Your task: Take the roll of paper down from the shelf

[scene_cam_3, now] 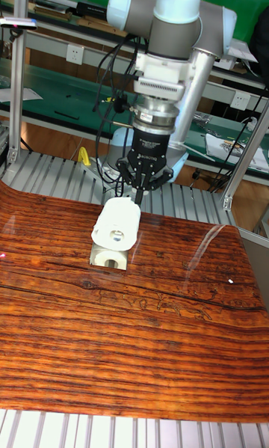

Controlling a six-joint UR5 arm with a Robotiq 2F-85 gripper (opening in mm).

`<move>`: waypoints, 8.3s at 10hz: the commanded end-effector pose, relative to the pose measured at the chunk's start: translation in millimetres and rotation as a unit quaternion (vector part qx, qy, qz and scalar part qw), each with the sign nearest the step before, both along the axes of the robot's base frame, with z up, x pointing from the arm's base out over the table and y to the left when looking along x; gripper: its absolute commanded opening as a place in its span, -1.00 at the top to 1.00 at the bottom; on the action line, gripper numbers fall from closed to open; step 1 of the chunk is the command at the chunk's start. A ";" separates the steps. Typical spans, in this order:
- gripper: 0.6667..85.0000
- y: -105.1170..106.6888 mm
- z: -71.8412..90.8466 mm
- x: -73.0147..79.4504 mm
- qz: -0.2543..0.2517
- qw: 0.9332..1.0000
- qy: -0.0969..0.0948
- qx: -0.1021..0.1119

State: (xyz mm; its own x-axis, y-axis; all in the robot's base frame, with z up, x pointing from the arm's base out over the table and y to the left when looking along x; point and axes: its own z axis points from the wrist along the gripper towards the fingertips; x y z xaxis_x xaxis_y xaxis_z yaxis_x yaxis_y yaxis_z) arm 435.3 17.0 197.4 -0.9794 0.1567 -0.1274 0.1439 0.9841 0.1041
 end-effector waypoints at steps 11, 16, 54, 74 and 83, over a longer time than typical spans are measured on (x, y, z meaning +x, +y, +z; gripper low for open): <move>0.99 -18.0 -2.8 -28.7 -0.015 1.000 -0.015 -0.009; 0.99 -25.4 -6.0 -50.0 -0.027 0.999 0.027 -0.022; -0.79 -0.5 -81.5 -43.3 0.033 0.997 0.054 0.044; -0.49 -20.1 -116.1 -43.5 0.042 0.998 0.051 0.010; 0.99 -18.4 -96.3 -22.4 -0.031 0.999 0.041 -0.005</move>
State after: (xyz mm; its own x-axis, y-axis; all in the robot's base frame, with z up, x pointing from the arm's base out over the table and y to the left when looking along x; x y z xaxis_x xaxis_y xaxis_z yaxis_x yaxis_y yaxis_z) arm 407.7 -3.6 94.8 -0.9828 0.1798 -0.0412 0.1763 0.9814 0.0758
